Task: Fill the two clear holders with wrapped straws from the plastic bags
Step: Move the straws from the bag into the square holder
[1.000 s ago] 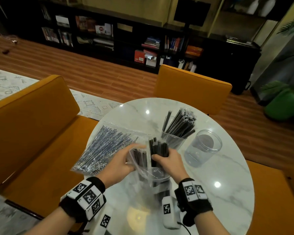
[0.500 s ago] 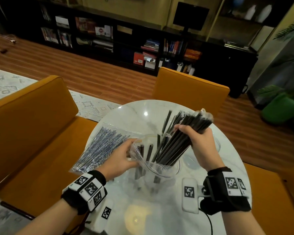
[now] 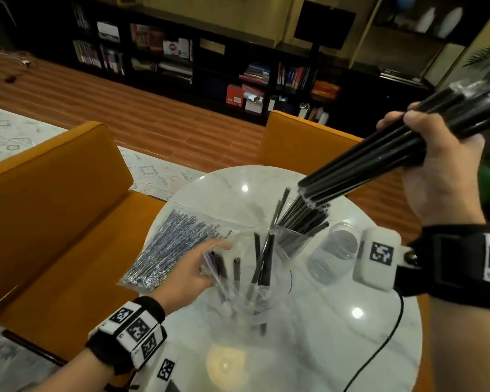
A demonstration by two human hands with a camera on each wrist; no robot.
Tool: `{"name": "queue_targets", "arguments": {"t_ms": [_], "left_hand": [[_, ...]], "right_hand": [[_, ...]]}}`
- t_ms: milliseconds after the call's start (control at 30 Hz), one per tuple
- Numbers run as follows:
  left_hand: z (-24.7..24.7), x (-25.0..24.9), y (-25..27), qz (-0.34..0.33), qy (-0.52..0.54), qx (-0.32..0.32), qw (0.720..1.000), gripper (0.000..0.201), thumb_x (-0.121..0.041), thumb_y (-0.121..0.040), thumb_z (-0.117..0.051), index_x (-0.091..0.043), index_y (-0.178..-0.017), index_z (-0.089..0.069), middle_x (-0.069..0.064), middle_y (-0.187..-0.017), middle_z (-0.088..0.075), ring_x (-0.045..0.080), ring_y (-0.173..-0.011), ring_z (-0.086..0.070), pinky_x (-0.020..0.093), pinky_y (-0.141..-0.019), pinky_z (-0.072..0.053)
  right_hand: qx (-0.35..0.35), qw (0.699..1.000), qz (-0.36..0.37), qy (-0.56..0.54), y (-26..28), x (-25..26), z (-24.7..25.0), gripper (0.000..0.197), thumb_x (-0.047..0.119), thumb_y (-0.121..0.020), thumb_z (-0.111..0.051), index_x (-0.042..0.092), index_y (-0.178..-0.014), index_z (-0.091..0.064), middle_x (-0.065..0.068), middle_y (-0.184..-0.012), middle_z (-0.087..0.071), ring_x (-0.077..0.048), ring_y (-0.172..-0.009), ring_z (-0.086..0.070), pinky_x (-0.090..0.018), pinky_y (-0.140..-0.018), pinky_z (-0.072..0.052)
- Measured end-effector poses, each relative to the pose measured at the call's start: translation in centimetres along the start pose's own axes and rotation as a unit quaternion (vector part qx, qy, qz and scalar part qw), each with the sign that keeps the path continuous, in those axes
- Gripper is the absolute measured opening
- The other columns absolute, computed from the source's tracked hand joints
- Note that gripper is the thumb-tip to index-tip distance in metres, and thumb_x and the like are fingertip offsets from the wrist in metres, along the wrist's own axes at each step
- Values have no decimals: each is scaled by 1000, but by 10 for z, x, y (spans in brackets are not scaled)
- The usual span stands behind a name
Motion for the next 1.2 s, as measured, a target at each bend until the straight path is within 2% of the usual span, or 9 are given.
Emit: {"name": "queue_targets", "arguments": {"t_ms": [167,300,433,600,700,800,900,1000,1200], "left_hand": [[17,8,11,17,34,-45,998,57,-1,-79,-75,-32,-124,-56,-31,-116,-61,-16,-108,-54,6,-83,-45],[20,4,16,9,39,-56,998,55,4,-79,-74,-32,-117,-58,-35,-110,-62,-19,-102,-56,-1,-76,-44],[17,2,17,8,38,-47,998,55,5,-79,-73,-27,-122,-57,-33,-113,-61,-19,-103,-55,-1,-78,-44],[16,4,17,15,34,-45,998,56,2,-79,-74,-32,-120,-56,-43,-109,-58,-25,-101,-52,-4,-76,-41],[18,9,14,18,28,-45,998,57,-2,-79,-76,-31,-124,-56,-30,-119,-60,-15,-110,-54,1,-81,-44],[19,10,11,20,21,-50,998,57,-1,-79,-75,-31,-125,-57,-28,-120,-60,-14,-111,-54,1,-82,-44],[18,9,10,21,22,-45,999,57,-2,-80,-75,-32,-125,-56,-30,-120,-60,-14,-111,-54,4,-83,-45],[20,10,8,25,26,-44,998,58,0,-81,-74,-33,-124,-56,-30,-118,-61,-12,-110,-56,4,-82,-47],[23,12,4,29,38,-54,997,59,1,-78,-76,-34,-122,-55,-33,-115,-61,-16,-107,-56,0,-80,-44]], "right_hand": [[-20,991,3,135,-16,-52,-10,13,6,-81,-69,15,-79,-60,-3,-85,-66,-25,-91,-65,-42,-90,-56],[5,968,-78,238,-5,-135,-6,20,10,-84,-71,1,-101,-65,-5,-89,-69,-13,-80,-66,-28,-75,-56],[13,943,-159,291,5,-177,6,39,18,-79,-78,2,-111,-64,-8,-97,-72,-20,-87,-70,-41,-85,-58],[22,948,-40,316,-15,-138,-5,79,13,-79,-79,22,-142,-33,-2,-129,-52,-2,-103,-56,-7,-80,-44],[114,893,38,434,-19,-140,-28,72,15,-85,-73,25,-146,-36,-3,-151,-43,-7,-124,-43,-22,-103,-39],[243,800,-19,549,-3,-186,-40,35,25,-94,-62,15,-128,-61,-9,-134,-61,-17,-114,-57,-41,-106,-45],[324,705,-25,630,14,-212,-38,41,38,-94,-58,14,-128,-60,-11,-144,-52,-26,-143,-36,-47,-120,-18],[217,755,33,618,10,-178,-20,63,53,-89,-59,26,-144,-43,0,-159,-31,-19,-151,-17,-49,-119,2],[161,813,-126,545,37,-215,40,125,76,-51,-73,52,-149,0,-2,-166,2,-28,-152,-1,-71,-114,-4]]}}
Point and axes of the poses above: each hand's wrist, its own y-axis away from the middle knuckle, its own z-axis out of the back of the hand, x = y × z, the point moved 7 cm from there along -y, towards the middle knuckle
